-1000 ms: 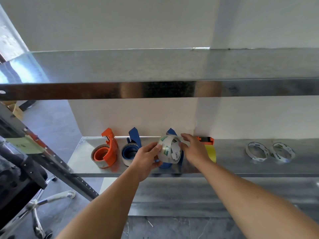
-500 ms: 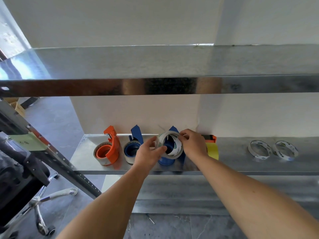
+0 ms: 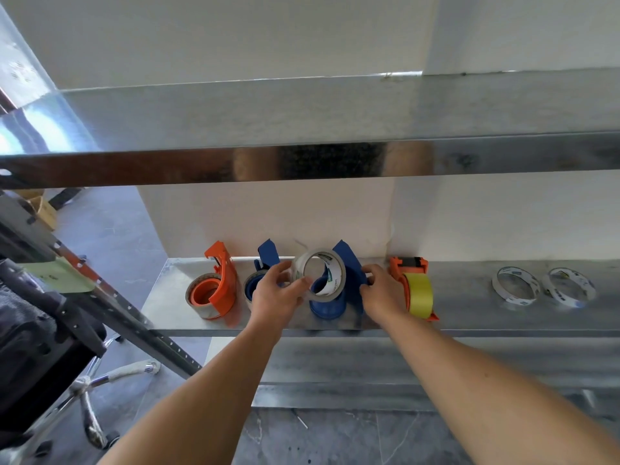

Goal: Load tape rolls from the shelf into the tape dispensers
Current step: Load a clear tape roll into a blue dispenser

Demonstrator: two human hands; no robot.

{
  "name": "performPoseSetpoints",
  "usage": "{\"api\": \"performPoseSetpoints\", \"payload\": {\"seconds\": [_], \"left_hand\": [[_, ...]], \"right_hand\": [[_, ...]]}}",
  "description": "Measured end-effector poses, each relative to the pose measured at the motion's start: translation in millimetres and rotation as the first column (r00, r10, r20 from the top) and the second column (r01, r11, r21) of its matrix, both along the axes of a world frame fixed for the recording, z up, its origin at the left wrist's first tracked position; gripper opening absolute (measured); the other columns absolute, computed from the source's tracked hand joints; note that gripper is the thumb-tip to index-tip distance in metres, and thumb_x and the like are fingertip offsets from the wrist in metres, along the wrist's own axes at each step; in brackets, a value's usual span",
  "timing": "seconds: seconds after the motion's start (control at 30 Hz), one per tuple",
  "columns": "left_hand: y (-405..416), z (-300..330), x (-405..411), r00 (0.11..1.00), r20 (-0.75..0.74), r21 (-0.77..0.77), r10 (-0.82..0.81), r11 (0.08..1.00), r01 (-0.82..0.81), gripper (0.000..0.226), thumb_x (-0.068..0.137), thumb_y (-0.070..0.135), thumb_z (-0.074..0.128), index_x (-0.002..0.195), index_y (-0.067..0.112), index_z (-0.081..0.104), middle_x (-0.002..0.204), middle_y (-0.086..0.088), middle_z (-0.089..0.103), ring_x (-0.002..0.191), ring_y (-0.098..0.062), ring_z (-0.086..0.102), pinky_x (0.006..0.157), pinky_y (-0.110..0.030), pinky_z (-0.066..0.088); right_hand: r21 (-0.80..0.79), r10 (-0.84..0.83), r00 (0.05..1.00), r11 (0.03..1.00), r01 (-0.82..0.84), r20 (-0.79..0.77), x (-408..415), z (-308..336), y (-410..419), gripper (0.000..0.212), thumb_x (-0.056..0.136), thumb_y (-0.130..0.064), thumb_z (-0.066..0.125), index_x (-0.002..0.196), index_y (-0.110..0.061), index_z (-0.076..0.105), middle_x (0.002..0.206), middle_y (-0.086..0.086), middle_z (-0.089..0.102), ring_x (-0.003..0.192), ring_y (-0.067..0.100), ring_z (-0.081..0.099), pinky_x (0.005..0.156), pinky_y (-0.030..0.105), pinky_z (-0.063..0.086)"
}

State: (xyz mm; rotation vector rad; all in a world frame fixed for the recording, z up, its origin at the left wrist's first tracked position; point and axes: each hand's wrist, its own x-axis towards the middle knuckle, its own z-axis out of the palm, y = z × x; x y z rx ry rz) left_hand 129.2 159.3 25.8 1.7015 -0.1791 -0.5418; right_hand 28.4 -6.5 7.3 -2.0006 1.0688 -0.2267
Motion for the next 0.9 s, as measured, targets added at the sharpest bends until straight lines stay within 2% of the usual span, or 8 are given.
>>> {"api": "performPoseSetpoints", "payload": {"seconds": [0.1, 0.17, 0.27, 0.4, 0.57, 0.67, 0.77, 0.9], "left_hand": [[-1.2, 1.2, 1.2, 0.999, 0.034, -0.002, 0.032, 0.999, -0.032, 0.058, 0.084, 0.028, 0.078, 0.136, 0.024, 0.053, 0.118, 0.0, 0.065, 0.097, -0.017, 0.068, 0.086, -0.037, 0.06], [-2.0, 2.8, 2.7, 0.999, 0.003, -0.04, 0.052, 0.998, -0.052, 0.057, 0.085, 0.026, 0.077, 0.137, 0.023, 0.053, 0.119, -0.001, 0.065, 0.1, -0.018, 0.067, 0.083, -0.033, 0.06], [-3.9, 9.7, 2.7, 0.996, -0.083, -0.096, 0.014, 0.995, -0.022, 0.05, 0.088, 0.022, 0.074, 0.134, 0.018, 0.055, 0.113, -0.001, 0.066, 0.098, -0.015, 0.067, 0.076, -0.028, 0.059], [-10.1, 12.8, 2.4, 0.988, -0.144, -0.038, -0.049, 0.998, 0.044, 0.033, 0.09, 0.026, 0.071, 0.121, 0.016, 0.064, 0.103, -0.003, 0.07, 0.095, -0.018, 0.069, 0.08, -0.034, 0.061], [-17.4, 1.8, 3.4, 0.975, -0.221, 0.124, -0.031, 0.991, 0.059, 0.016, 0.091, 0.029, 0.07, 0.105, 0.02, 0.071, 0.101, -0.004, 0.068, 0.098, -0.022, 0.067, 0.082, -0.04, 0.062], [-22.8, -6.4, 0.3, 0.966, -0.258, 0.167, -0.002, 0.985, 0.047, 0.007, 0.095, 0.025, 0.065, 0.09, 0.023, 0.068, 0.097, -0.002, 0.066, 0.1, -0.023, 0.064, 0.086, -0.04, 0.06], [-28.2, -16.4, -0.2, 0.967, -0.256, 0.216, 0.009, 0.975, 0.048, 0.008, 0.097, 0.025, 0.062, 0.105, 0.024, 0.064, 0.098, -0.001, 0.064, 0.102, -0.024, 0.063, 0.089, -0.041, 0.059], [-35.2, -32.2, 2.3, 0.963, -0.27, 0.272, 0.014, 0.96, 0.062, 0.013, 0.098, 0.022, 0.058, 0.106, 0.017, 0.065, 0.1, -0.005, 0.065, 0.101, -0.026, 0.063, 0.091, -0.043, 0.058]], "right_hand": [[0.016, -0.042, 0.999, 0.999, 0.042, 0.002, 3.2, -1.9, -0.4, 0.041, 0.094, -0.007, 0.053, 0.133, -0.019, 0.055, 0.127, 0.006, 0.063, 0.111, 0.025, 0.061, 0.088, 0.03, 0.049], [0.037, -0.08, 0.997, 0.996, 0.08, 0.002, 3.0, -1.9, -2.6, 0.042, 0.093, -0.007, 0.053, 0.133, -0.019, 0.055, 0.127, 0.006, 0.063, 0.109, 0.025, 0.062, 0.088, 0.031, 0.05], [0.081, -0.097, 0.995, 0.992, 0.095, 0.014, 0.3, -1.4, -4.6, 0.041, 0.093, -0.007, 0.052, 0.132, -0.019, 0.054, 0.127, 0.007, 0.063, 0.107, 0.026, 0.063, 0.09, 0.038, 0.055], [0.104, -0.052, 0.998, 0.993, 0.047, 0.04, -0.2, 1.6, -1.9, 0.04, 0.094, -0.01, 0.053, 0.132, -0.021, 0.055, 0.128, 0.006, 0.064, 0.11, 0.025, 0.062, 0.093, 0.043, 0.054], [0.036, 0.001, 0.999, 0.999, -0.002, 0.033, -1.8, 1.4, -1.4, 0.039, 0.095, -0.011, 0.052, 0.132, -0.021, 0.057, 0.129, 0.003, 0.063, 0.113, 0.023, 0.061, 0.091, 0.031, 0.05], [0.023, 0.009, 1.0, 1.0, -0.01, 0.027, -3.1, 0.6, -2.2, 0.039, 0.095, -0.01, 0.052, 0.131, -0.022, 0.057, 0.129, 0.004, 0.063, 0.113, 0.022, 0.061, 0.089, 0.03, 0.05], [0.024, 0.012, 0.999, 1.0, -0.013, 0.03, -3.4, -0.4, -1.3, 0.039, 0.095, -0.009, 0.053, 0.131, -0.022, 0.057, 0.13, 0.005, 0.062, 0.113, 0.022, 0.061, 0.085, 0.026, 0.048], [0.024, 0.004, 1.0, 1.0, -0.005, 0.031, -4.4, -0.8, 1.0, 0.039, 0.096, -0.009, 0.052, 0.134, -0.02, 0.054, 0.132, 0.005, 0.061, 0.114, 0.021, 0.06, 0.076, 0.02, 0.042]]}}
